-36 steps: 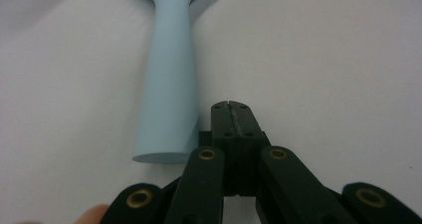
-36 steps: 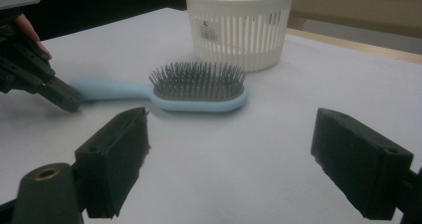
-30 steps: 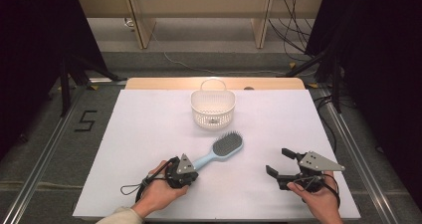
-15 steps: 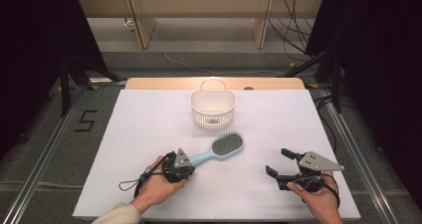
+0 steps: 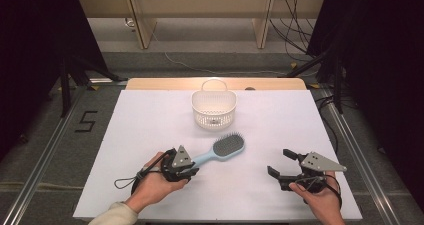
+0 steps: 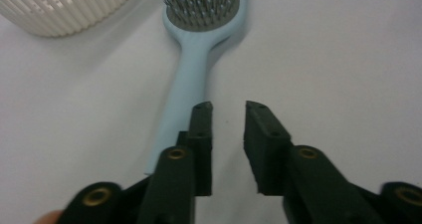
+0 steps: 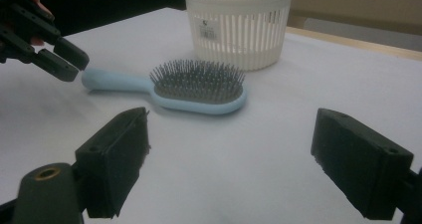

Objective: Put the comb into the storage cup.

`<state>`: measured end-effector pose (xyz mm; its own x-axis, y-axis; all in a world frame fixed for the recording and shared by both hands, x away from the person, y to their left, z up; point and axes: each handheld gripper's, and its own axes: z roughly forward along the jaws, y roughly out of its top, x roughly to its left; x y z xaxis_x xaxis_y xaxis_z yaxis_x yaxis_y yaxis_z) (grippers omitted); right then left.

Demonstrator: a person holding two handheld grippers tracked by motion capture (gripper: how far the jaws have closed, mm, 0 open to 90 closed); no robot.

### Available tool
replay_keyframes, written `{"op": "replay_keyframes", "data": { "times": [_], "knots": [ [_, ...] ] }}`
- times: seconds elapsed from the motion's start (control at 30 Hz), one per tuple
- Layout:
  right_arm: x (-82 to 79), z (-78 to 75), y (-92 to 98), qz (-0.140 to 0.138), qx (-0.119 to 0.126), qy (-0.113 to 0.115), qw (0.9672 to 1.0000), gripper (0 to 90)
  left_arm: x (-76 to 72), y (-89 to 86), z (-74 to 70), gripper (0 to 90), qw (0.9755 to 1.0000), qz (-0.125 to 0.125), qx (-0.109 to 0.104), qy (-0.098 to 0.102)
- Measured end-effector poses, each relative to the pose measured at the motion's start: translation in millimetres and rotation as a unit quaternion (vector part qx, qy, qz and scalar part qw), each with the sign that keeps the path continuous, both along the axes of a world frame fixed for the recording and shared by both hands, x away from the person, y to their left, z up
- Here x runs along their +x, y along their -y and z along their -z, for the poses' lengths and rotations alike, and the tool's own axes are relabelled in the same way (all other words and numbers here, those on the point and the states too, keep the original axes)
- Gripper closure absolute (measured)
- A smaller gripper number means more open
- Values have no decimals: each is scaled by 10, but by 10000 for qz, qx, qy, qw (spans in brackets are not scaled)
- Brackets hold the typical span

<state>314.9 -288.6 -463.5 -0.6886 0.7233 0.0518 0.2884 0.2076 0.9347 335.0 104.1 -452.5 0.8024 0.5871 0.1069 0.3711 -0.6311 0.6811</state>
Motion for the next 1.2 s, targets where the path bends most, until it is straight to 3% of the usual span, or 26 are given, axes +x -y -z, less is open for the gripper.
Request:
{"op": "replay_keyframes", "data": {
  "times": [0.07, 0.23, 0.27, 0.33, 0.4, 0.7, 1.0, 1.2],
  "knots": [
    [0, -1, -4, 4, 6, 10, 10000, 158, 6, 3, -41, 565, 9998, 10, 192, 72],
    [6, 1, 5, 37, 8, 15, 10000, 158, 60, 21, -74, 337, 9991, -59, 421, -52],
    [3, -2, 8, 40, 26, 10, 10000, 158, 74, 25, -74, 236, 9986, -85, 525, -47],
    [3, -3, 9, 41, 31, 12, 10000, 158, 98, 34, -76, 198, 9975, -125, 697, -42],
    [2, -5, 13, 40, 17, -1, 10000, 158, 120, 39, -79, 152, 9975, -205, 675, -64],
    [2, -5, 11, 33, 27, 13, 10000, 158, 224, 20, -100, 41, 9973, -501, 519, -93],
    [2, -5, 17, 42, 40, 4, 10000, 158, 338, 105, -117, 0, 9966, -534, 608, -128],
    [2, -7, 19, 38, 30, 13, 10000, 158, 379, 181, -128, 0, 9967, -402, 692, -166]
  ]
}}
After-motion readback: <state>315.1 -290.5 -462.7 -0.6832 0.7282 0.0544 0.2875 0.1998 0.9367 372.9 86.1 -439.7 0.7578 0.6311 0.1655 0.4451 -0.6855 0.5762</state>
